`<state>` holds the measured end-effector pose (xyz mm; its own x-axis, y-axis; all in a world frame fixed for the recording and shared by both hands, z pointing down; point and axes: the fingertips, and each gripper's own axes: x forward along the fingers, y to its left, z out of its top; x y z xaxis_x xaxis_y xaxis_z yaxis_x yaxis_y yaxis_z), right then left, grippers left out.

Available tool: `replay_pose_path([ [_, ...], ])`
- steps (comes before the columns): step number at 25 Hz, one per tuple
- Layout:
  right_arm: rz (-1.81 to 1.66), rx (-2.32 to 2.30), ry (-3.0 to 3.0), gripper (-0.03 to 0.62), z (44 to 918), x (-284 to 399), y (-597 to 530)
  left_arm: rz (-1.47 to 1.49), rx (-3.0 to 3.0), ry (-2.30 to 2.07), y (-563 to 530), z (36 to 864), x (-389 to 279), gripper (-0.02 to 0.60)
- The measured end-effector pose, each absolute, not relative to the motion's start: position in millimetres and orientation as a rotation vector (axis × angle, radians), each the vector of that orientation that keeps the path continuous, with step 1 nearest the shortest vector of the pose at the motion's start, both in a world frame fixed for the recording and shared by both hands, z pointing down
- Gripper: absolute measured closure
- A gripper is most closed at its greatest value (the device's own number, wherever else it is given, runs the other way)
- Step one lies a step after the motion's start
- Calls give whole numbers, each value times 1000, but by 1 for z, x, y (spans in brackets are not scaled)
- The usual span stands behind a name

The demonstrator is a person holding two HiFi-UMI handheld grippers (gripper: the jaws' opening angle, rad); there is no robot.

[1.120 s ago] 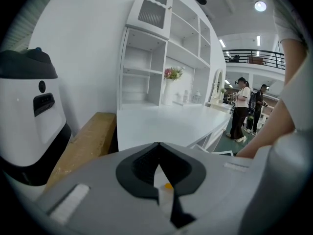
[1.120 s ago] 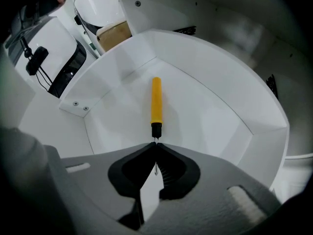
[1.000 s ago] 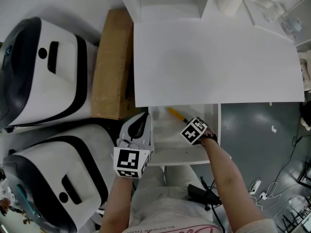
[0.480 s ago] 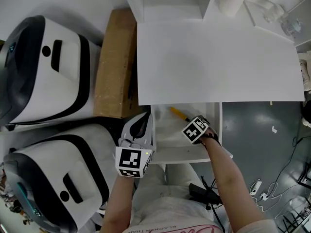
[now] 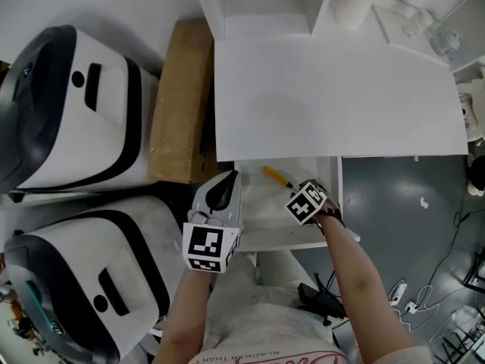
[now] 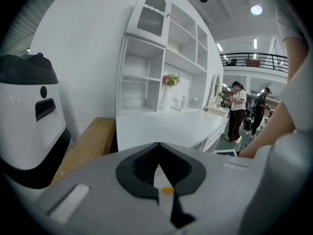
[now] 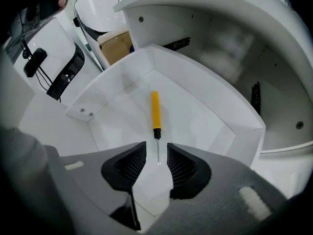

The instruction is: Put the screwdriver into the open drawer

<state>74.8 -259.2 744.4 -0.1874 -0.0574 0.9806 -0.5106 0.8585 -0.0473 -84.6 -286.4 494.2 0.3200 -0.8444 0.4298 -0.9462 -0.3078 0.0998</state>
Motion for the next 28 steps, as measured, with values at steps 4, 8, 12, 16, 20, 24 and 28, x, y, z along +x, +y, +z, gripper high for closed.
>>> replay_pose_path([
  [4, 411, 460, -1741, 480, 731, 77, -260, 418, 2287, -1600, -286, 484, -81, 561],
  [8, 381, 475, -1747, 533, 719, 82, -259, 398, 2301, -1611, -285, 473, -81, 561],
  [12, 355, 499, -1763, 591, 703, 87, -260, 376, 2316, -1619, -285, 464, -79, 561],
  [16, 338, 517, -1793, 591, 684, 87, -261, 354, 2333, -1625, -284, 456, -75, 561],
  [20, 324, 541, -1836, 592, 662, 85, -263, 342, 2358, -1626, -281, 446, -70, 561],
  [24, 344, 582, -1881, 592, 640, 80, -266, 329, 2373, -1637, -279, 438, -71, 561],
  [28, 317, 612, -1913, 592, 618, 76, -271, 309, 2388, -1651, -280, 429, -73, 561],
])
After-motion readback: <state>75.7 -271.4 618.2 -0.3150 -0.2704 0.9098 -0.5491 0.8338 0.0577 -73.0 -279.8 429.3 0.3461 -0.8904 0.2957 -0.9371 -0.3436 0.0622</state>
